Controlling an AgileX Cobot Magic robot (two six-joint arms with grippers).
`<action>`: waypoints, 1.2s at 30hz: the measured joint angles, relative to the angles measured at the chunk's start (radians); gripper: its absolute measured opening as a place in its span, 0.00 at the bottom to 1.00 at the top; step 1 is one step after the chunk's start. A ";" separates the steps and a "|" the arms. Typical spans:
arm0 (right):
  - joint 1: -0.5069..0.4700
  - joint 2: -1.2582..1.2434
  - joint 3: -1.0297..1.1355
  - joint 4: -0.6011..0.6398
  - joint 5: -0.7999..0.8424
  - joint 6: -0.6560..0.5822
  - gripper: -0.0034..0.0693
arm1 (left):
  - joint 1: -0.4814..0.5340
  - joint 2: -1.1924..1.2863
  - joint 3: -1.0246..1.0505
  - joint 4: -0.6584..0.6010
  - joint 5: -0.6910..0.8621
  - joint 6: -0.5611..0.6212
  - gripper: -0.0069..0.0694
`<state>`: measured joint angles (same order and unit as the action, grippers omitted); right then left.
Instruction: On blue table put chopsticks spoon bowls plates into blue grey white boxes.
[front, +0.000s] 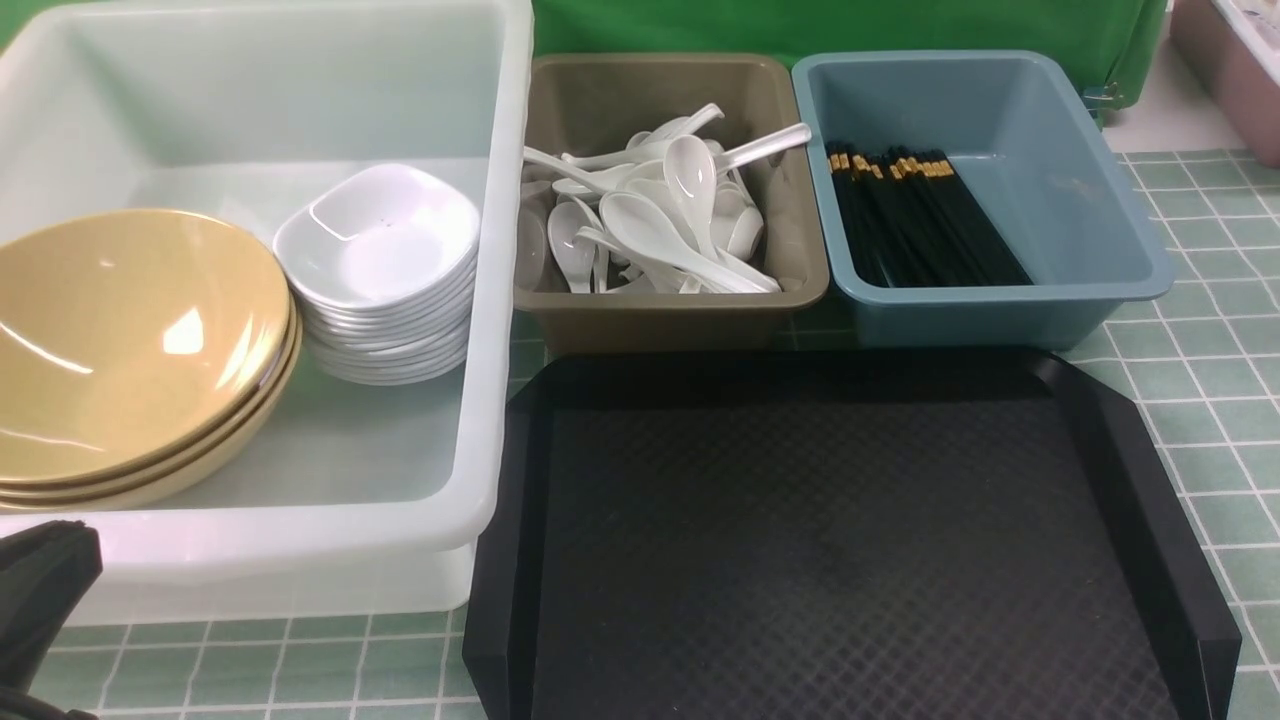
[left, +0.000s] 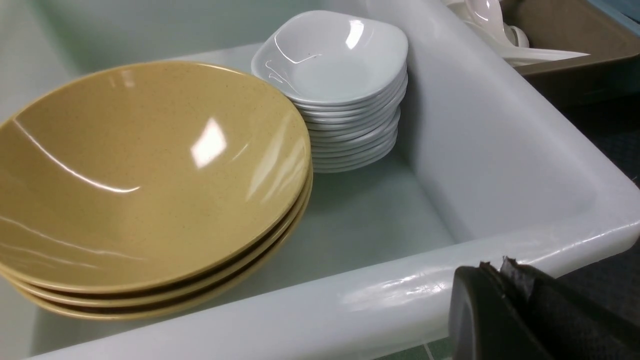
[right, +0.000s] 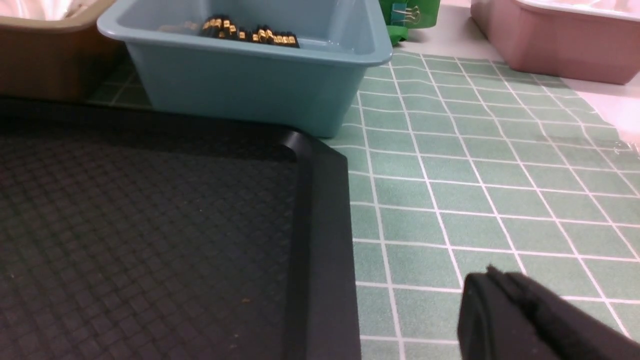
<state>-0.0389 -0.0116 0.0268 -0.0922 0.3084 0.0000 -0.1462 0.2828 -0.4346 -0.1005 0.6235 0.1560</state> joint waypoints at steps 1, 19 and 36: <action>0.000 0.000 0.000 0.000 0.000 0.000 0.10 | 0.000 0.000 0.000 0.000 0.000 0.000 0.09; 0.000 0.000 0.000 0.000 0.001 0.000 0.11 | 0.076 -0.129 0.270 0.009 -0.337 -0.035 0.09; 0.000 0.000 0.000 0.000 0.002 0.000 0.13 | 0.189 -0.294 0.460 0.029 -0.319 -0.086 0.09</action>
<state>-0.0389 -0.0116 0.0268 -0.0922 0.3108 0.0000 0.0427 -0.0111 0.0252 -0.0713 0.3048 0.0698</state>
